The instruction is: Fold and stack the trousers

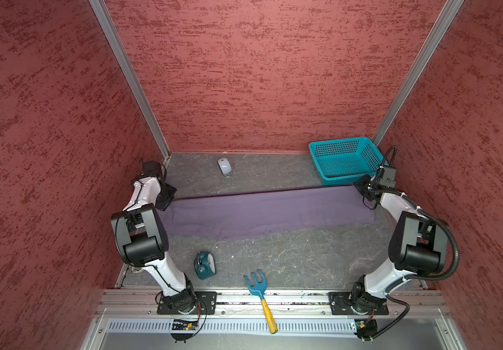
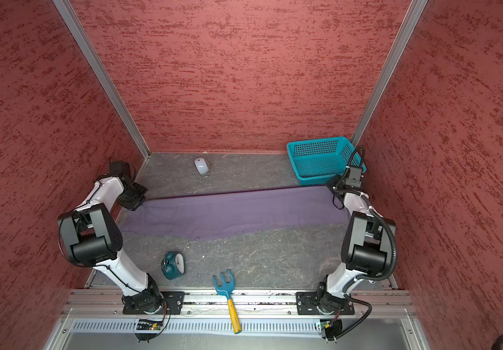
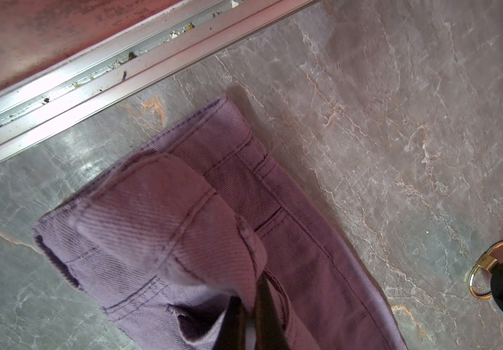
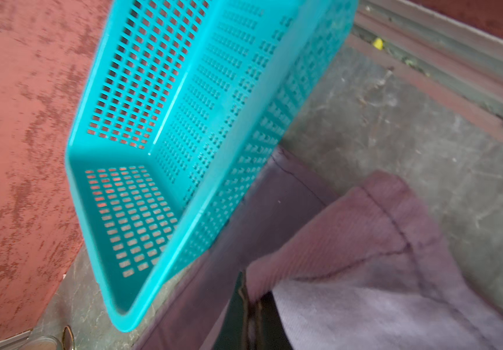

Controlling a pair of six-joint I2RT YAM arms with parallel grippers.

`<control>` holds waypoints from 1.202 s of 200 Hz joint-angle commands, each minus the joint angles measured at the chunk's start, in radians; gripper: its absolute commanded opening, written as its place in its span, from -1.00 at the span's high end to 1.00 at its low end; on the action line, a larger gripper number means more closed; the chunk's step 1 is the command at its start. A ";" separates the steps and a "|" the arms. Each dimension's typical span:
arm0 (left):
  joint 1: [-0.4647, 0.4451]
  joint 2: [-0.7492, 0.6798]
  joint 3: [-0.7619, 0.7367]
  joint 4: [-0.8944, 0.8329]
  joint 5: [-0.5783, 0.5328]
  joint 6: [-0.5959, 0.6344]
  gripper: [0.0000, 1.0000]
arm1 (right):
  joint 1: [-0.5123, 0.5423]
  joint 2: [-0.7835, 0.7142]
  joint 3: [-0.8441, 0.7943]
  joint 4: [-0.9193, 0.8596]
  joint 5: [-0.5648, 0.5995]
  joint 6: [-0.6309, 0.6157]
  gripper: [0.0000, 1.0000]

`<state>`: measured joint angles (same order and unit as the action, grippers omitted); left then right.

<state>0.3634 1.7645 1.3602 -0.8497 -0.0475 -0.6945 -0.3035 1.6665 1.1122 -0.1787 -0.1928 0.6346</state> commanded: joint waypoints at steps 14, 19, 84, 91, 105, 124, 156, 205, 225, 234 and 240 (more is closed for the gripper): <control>0.022 0.020 0.037 0.076 -0.132 0.016 1.00 | -0.022 0.022 0.061 0.119 0.162 -0.019 1.00; 0.022 0.023 0.039 0.076 -0.130 0.016 1.00 | -0.021 0.027 0.064 0.119 0.160 -0.019 1.00; 0.021 0.004 0.042 0.053 -0.130 0.016 1.00 | -0.009 -0.013 0.021 0.091 0.181 -0.019 1.00; 0.022 -0.009 0.038 0.047 -0.130 0.016 1.00 | -0.009 -0.043 0.008 0.081 0.190 -0.021 1.00; 0.026 -0.043 0.026 0.039 -0.131 0.013 1.00 | -0.008 -0.123 -0.018 0.055 0.223 -0.029 1.00; 0.035 -0.103 0.001 0.030 -0.124 0.011 1.00 | -0.011 -0.268 -0.057 0.003 0.284 -0.035 1.00; 0.069 -0.229 -0.059 0.009 -0.092 0.001 1.00 | -0.015 -0.496 -0.128 -0.094 0.362 -0.030 1.00; 0.127 -0.422 -0.130 -0.056 -0.062 0.013 1.00 | -0.023 -0.711 -0.202 -0.225 0.407 -0.017 1.00; 0.145 -0.495 -0.165 -0.086 -0.049 0.025 1.00 | -0.025 -0.752 -0.210 -0.264 0.409 -0.010 1.00; 0.152 -0.526 -0.183 -0.097 -0.046 0.029 1.00 | -0.028 -0.765 -0.208 -0.280 0.407 -0.006 1.00; 0.156 -0.545 -0.196 -0.105 -0.043 0.034 1.00 | -0.029 -0.772 -0.206 -0.290 0.407 -0.006 1.00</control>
<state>0.4740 1.2881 1.1927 -0.9684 0.0029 -0.6895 -0.2939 0.9318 0.8982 -0.4500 0.0597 0.6212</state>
